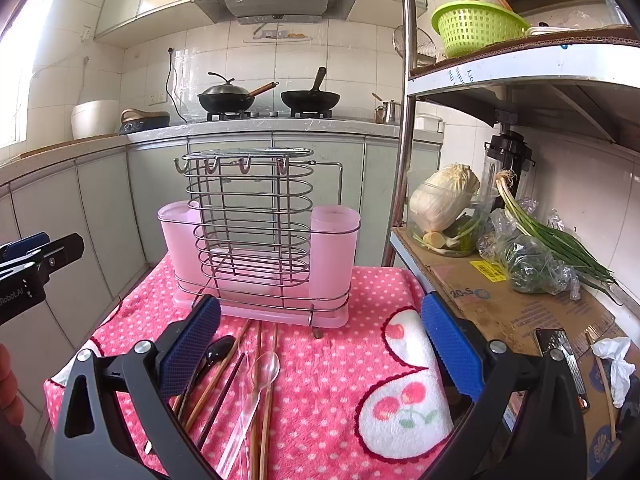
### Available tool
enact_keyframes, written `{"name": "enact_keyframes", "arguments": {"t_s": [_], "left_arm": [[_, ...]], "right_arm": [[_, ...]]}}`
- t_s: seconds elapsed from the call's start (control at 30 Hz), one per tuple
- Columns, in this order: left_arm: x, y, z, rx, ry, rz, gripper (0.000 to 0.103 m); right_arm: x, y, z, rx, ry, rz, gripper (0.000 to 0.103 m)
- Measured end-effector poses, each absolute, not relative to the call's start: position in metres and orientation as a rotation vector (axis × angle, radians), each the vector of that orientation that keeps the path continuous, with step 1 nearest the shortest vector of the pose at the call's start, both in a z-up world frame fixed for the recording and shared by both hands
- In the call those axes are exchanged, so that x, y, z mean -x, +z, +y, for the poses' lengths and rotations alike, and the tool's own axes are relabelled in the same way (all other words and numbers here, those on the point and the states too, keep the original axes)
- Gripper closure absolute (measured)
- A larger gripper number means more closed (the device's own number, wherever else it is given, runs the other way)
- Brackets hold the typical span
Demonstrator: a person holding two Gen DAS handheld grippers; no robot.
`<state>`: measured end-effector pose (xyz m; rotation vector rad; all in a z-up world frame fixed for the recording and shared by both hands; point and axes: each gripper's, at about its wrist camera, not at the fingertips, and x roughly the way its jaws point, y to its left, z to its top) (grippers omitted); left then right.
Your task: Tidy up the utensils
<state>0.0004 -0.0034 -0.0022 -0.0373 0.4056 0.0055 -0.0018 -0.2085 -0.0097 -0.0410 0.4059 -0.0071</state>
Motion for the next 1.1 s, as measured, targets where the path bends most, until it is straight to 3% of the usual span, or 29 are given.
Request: {"name": "enact_keyframes", "arguments": {"t_s": [1.1], "left_arm": [[0.0023, 0.0014, -0.0011, 0.041, 0.002, 0.402, 0.033]], "right_arm": [[0.0041, -0.0072, -0.2087, 0.046, -0.007, 0.395, 0.002]]}}
